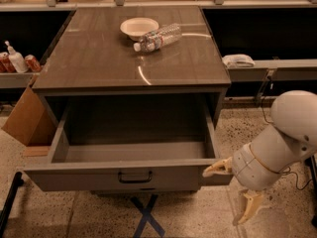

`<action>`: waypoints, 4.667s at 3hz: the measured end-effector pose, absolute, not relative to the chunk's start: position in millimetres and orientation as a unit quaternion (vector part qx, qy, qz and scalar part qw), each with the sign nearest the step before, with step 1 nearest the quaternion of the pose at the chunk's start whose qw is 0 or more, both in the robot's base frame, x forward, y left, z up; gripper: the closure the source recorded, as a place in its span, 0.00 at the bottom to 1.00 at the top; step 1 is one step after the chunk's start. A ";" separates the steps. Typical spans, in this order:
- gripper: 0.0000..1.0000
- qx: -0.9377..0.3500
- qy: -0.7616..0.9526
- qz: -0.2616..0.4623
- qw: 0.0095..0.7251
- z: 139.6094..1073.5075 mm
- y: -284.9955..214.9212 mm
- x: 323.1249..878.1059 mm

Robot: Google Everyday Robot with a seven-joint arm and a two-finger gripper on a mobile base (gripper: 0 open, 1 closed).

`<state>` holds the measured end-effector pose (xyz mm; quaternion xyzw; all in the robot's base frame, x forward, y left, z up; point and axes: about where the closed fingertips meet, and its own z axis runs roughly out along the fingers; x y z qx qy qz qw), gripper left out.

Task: Close top drawer

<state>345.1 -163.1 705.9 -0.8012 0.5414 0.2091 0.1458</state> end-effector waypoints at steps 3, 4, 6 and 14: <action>0.97 -0.790 0.563 0.179 0.166 646.4 -160.2 395.2; 1.00 -0.773 0.584 0.182 0.169 633.4 -161.3 409.1; 1.00 -0.688 0.676 0.180 0.195 618.1 -165.9 453.3; 1.00 -0.597 0.747 0.085 0.280 610.1 -174.9 601.6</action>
Offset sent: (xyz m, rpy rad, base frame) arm 0.0411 0.0022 -0.0575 -0.0300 -0.1041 -0.0393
